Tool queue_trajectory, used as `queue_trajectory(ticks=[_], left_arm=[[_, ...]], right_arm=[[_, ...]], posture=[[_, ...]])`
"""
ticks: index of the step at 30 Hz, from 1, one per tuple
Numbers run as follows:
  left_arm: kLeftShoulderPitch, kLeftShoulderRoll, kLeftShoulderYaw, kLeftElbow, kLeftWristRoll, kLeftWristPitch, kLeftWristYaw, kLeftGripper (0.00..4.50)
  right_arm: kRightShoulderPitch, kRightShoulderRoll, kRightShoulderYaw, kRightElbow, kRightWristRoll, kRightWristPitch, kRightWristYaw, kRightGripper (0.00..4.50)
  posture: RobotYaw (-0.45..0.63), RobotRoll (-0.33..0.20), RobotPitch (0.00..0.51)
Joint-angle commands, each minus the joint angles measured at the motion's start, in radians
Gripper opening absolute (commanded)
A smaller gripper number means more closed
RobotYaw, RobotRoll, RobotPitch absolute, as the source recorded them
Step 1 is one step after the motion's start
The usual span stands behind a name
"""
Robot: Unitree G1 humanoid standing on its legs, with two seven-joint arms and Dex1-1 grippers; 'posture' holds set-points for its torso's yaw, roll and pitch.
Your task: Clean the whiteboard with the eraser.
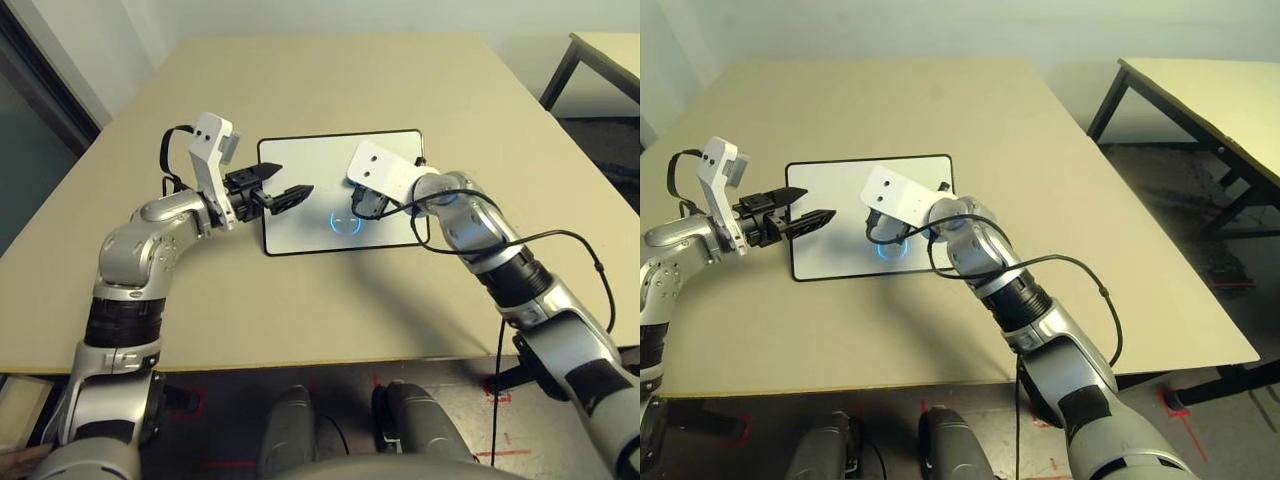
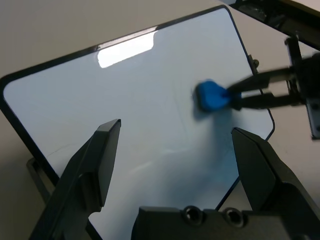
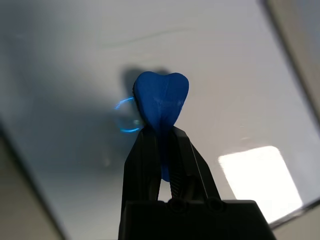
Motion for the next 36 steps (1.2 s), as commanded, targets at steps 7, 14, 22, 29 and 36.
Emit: queue_trajectory(ticks=[7,14,22,29,36], left_arm=[[0.022,0.011,-0.009,-0.039,-0.011,0.032,-0.011,4.5],[0.036,0.005,-0.01,-0.056,-0.019,0.039,-0.004,4.5],[0.046,0.006,-0.006,-0.068,-0.03,0.045,0.006,4.5],[0.043,0.005,-0.008,-0.069,-0.032,0.045,0.01,4.5],[0.051,0.001,-0.009,-0.083,-0.036,0.05,0.016,4.5]], right_arm=[[-0.071,-0.02,-0.023,0.13,-0.022,-0.033,-0.01,0.17],[-0.18,-0.008,-0.067,0.285,-0.019,-0.128,-0.043,0.17],[-0.01,-0.032,0.031,0.033,-0.029,-0.015,0.058,0.17],[0.002,-0.033,0.047,-0.006,-0.041,0.005,0.079,0.17],[-0.163,0.009,-0.034,0.183,-0.039,-0.074,0.023,0.16]], posture=[[-0.02,0.0,0.168],[-0.02,0.0,0.17],[-0.02,0.0,0.176],[-0.02,0.0,0.175],[-0.02,0.0,0.174]])
